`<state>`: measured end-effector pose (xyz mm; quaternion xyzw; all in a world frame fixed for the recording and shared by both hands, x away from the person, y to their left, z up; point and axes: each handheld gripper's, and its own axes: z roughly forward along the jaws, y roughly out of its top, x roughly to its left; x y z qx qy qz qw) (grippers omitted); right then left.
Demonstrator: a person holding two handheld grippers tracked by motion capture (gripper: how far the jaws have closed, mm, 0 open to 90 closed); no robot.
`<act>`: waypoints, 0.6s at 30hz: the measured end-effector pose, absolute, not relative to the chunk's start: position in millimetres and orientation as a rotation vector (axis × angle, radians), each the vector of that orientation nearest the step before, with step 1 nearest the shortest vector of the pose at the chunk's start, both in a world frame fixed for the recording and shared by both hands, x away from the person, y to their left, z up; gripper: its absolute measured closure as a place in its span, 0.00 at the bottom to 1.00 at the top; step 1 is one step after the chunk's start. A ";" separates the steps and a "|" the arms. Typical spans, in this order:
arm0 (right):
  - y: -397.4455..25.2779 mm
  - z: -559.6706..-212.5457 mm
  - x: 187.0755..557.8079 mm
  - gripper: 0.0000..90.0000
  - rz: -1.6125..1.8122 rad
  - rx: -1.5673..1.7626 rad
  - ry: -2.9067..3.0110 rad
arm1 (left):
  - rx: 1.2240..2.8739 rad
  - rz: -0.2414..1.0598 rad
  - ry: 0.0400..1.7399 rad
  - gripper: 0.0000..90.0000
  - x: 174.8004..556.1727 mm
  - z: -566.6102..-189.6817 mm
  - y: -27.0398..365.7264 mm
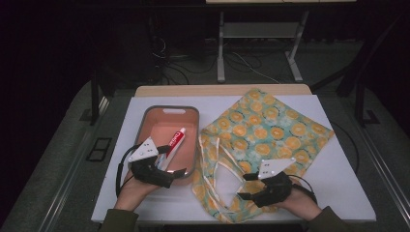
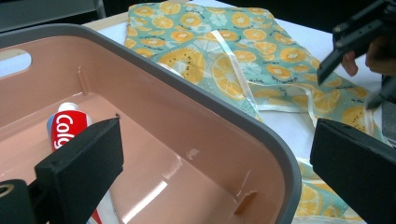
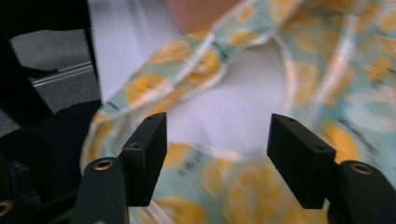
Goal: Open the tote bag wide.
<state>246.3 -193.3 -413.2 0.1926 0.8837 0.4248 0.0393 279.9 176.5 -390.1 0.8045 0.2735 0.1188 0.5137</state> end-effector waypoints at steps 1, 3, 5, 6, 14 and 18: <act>-180.4 -416.0 243.3 0.42 1.296 0.552 2.742 | 1.934 0.286 0.655 0.02 279.9 -390.1 176.6; -175.8 -417.5 242.5 0.42 1.292 0.532 2.756 | 1.934 0.285 0.655 0.02 279.9 -390.0 176.7; -162.5 -422.5 241.1 0.44 1.261 0.499 2.786 | 1.935 0.284 0.654 0.02 279.8 -390.1 176.7; -152.9 -427.2 240.7 0.46 1.233 0.486 2.803 | 1.935 0.284 0.653 0.02 279.8 -390.1 176.8; -134.3 -444.4 237.6 0.57 1.123 0.457 2.899 | 1.934 0.281 0.649 0.02 279.7 -390.2 176.7; -136.6 -445.1 236.7 0.86 1.118 0.445 2.866 | 1.934 0.282 0.649 0.02 279.6 -390.2 176.6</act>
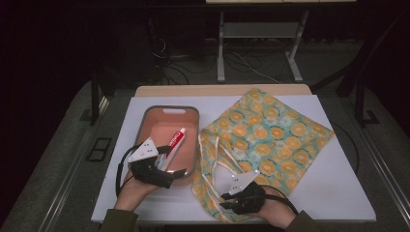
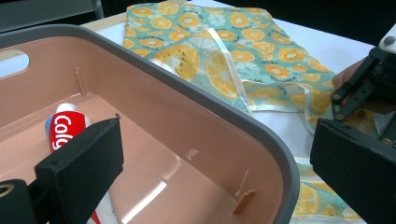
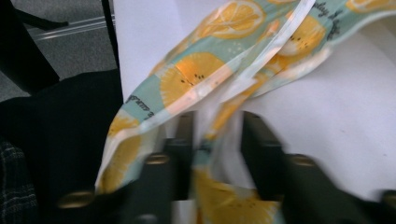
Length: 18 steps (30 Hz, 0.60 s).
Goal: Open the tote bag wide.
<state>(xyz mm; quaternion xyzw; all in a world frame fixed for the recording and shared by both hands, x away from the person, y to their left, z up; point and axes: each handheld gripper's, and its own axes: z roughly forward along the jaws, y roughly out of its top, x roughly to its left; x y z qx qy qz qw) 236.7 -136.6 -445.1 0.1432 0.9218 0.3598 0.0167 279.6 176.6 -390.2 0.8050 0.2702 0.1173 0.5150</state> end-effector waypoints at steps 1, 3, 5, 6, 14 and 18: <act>-137.2 -445.2 237.1 0.91 1.118 0.441 2.864 | 1.934 0.282 0.650 0.02 279.6 -390.2 176.5; -139.9 -441.4 237.2 0.98 1.160 0.422 2.850 | 1.936 0.282 0.649 0.02 279.6 -390.2 176.5; -144.4 -434.6 239.1 0.98 1.219 0.462 2.834 | 1.936 0.282 0.651 0.02 279.5 -390.2 176.4; -148.3 -429.9 241.2 0.98 1.248 0.479 2.812 | 1.939 0.283 0.649 0.02 279.5 -390.2 176.4; -196.4 -396.4 265.0 0.98 1.409 0.656 2.615 | 1.938 0.284 0.649 0.02 279.4 -390.3 176.3; -217.3 -388.2 276.1 0.98 1.417 0.722 2.540 | 1.937 0.283 0.650 0.02 279.5 -390.2 176.4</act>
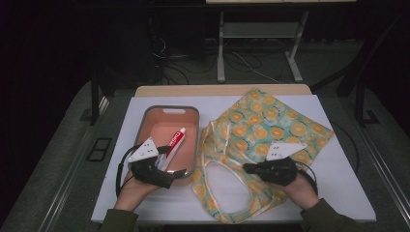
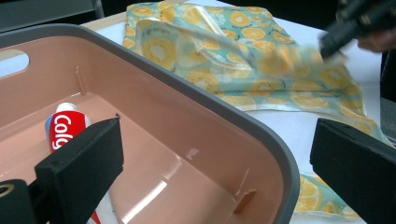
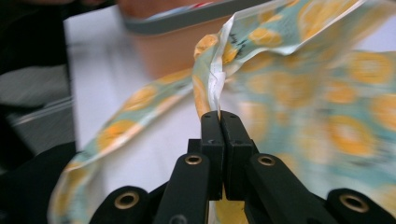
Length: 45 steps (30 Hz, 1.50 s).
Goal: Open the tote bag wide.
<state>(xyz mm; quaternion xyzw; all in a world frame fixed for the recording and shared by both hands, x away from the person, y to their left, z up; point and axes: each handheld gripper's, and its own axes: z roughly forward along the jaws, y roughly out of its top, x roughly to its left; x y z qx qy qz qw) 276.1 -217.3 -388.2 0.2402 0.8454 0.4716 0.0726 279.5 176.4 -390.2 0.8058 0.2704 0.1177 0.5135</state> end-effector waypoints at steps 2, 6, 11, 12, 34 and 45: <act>-237.7 -384.0 287.1 0.98 1.414 0.796 2.476 | 1.937 0.283 0.651 0.02 279.6 -390.2 176.4; -253.7 -383.2 295.8 0.98 1.397 0.859 2.428 | 1.937 0.283 0.651 0.02 279.5 -390.2 176.3; -277.6 -390.1 311.7 0.98 1.330 0.983 2.358 | 1.938 0.283 0.650 0.02 279.5 -390.3 176.3; -281.8 -391.8 314.9 0.98 1.315 1.007 2.347 | 1.938 0.284 0.650 0.02 279.5 -390.3 176.2; -320.6 -446.7 358.3 0.91 0.907 1.311 2.363 | 1.940 0.284 0.648 0.02 279.2 -390.3 176.1; -322.1 -407.0 341.5 0.43 1.160 1.279 2.256 | 1.939 0.283 0.648 0.02 279.1 -390.3 176.3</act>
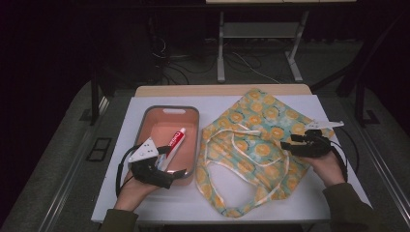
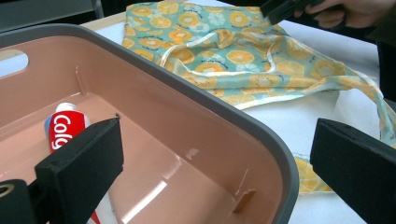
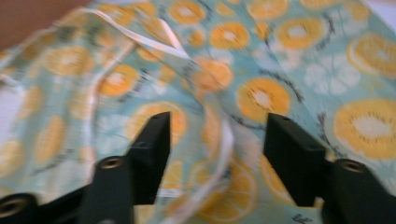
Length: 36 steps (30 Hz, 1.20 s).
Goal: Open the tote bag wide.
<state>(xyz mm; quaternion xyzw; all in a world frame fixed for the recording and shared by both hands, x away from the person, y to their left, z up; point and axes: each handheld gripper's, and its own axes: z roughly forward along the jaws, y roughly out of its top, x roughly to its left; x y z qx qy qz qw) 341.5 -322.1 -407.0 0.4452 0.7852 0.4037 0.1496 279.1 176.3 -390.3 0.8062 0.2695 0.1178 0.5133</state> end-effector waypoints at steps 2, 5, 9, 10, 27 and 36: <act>-313.8 -398.6 332.1 0.43 1.187 1.216 2.291 | 1.940 0.284 0.648 0.02 279.1 -390.4 176.2; -295.2 -394.0 318.9 0.48 1.199 1.101 2.392 | 1.939 0.283 0.648 0.02 279.1 -390.3 176.2; -265.9 -398.6 307.5 0.57 1.173 0.981 2.506 | 1.939 0.284 0.649 0.02 279.0 -390.3 176.1; -259.2 -400.8 306.1 0.57 1.167 0.958 2.526 | 1.938 0.284 0.649 0.02 279.0 -390.4 176.1; -197.5 -443.8 324.8 0.55 1.002 0.887 2.640 | 1.939 0.285 0.650 0.02 279.2 -390.4 176.1; -197.9 -445.3 324.6 0.80 0.974 0.857 2.621 | 1.939 0.286 0.650 0.02 279.1 -390.5 176.0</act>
